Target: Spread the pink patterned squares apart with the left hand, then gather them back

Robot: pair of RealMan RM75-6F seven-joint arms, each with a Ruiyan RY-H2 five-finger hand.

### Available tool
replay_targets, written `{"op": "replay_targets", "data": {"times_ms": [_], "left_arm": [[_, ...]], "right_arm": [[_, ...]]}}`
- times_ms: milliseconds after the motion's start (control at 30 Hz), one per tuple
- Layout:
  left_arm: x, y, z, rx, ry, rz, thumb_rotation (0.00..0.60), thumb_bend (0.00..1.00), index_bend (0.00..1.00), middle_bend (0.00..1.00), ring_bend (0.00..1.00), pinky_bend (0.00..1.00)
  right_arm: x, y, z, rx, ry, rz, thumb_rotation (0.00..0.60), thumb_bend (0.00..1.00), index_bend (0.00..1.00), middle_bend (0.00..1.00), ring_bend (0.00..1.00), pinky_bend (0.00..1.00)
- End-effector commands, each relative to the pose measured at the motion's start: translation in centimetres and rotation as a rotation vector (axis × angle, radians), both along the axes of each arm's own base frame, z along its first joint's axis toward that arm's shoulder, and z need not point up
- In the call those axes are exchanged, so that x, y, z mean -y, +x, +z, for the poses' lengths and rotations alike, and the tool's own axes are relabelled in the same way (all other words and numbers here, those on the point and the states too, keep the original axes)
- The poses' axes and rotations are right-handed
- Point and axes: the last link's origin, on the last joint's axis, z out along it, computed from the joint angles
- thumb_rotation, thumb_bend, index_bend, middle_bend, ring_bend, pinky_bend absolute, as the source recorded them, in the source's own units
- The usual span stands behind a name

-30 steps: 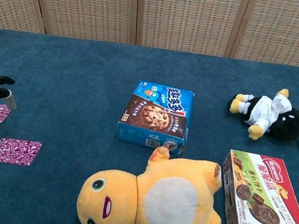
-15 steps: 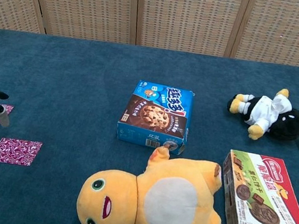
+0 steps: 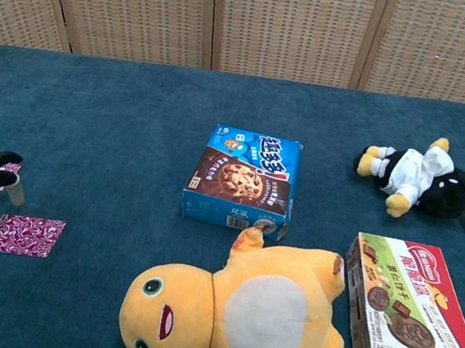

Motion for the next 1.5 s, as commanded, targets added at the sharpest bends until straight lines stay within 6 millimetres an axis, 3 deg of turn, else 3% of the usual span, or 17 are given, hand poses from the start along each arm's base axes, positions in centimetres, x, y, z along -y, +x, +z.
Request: {"op": "replay_targets", "data": {"times_ms": [33, 667, 1000, 1500], "left_arm": [[0.0, 0.1, -0.1, -0.001, 0.000, 0.001, 0.600, 0.27, 0.29, 0.00, 0.00, 0.00], [-0.4, 0.6, -1.5, 0.026, -0.011, 0.049, 0.600, 0.27, 0.30, 0.00, 0.00, 0.00], [-0.2, 1.0, -1.9, 0.038, -0.027, 0.046, 0.600, 0.30, 0.45, 0.00, 0.00, 0.00], [-0.4, 0.8, -1.2, 0.050, -0.015, 0.046, 0.600, 0.32, 0.49, 0.00, 0.00, 0.00]], "right_arm": [[0.0, 0.0, 0.0, 0.000, 0.000, 0.000, 0.600, 0.11, 0.04, 0.00, 0.00, 0.00], [-0.1, 0.1, 0.0, 0.000, 0.000, 0.002, 0.600, 0.10, 0.04, 0.00, 0.00, 0.00], [-0.1, 0.0, 0.1, 0.002, -0.001, 0.001, 0.600, 0.10, 0.04, 0.00, 0.00, 0.00], [-0.1, 0.0, 0.1, 0.001, -0.001, 0.002, 0.600, 0.11, 0.04, 0.00, 0.00, 0.00]]}}
